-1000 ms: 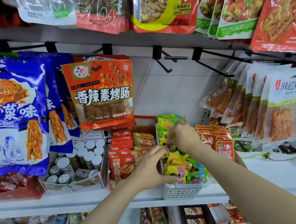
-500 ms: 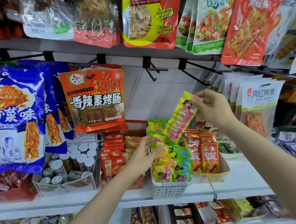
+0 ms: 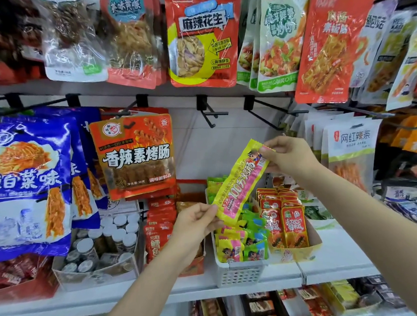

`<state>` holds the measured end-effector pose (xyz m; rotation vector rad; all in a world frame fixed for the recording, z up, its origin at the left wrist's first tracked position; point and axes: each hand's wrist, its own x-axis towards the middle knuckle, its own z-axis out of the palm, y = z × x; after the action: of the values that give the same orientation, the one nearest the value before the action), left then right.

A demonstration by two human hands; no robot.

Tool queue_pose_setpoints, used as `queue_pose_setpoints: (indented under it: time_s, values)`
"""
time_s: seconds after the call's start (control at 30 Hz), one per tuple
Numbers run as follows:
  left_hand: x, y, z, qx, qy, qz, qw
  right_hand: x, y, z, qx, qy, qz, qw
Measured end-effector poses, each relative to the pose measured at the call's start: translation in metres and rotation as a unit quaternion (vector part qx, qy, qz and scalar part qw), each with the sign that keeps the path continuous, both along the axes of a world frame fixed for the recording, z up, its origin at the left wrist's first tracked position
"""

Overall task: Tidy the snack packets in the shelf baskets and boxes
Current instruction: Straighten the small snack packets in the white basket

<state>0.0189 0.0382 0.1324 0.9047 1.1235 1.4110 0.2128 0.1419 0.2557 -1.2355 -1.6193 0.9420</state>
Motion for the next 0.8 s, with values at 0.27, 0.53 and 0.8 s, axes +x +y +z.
queue_pose_setpoints:
  time_s: [0.27, 0.53, 0.8]
  values:
    - [0.001, -0.003, 0.004, -0.083, -0.193, -0.076, 0.975, 0.001, -0.002, -0.003, -0.028, 0.076, 0.059, 0.995]
    - [0.000, -0.007, 0.010, -0.066, -0.425, -0.198, 0.881, -0.003, 0.000, -0.007, -0.008, 0.163, 0.143, 0.976]
    - [0.008, -0.007, -0.004, 0.058, -0.012, 0.003, 0.998, 0.014, 0.005, -0.008, -0.115, 0.075, 0.153, 0.979]
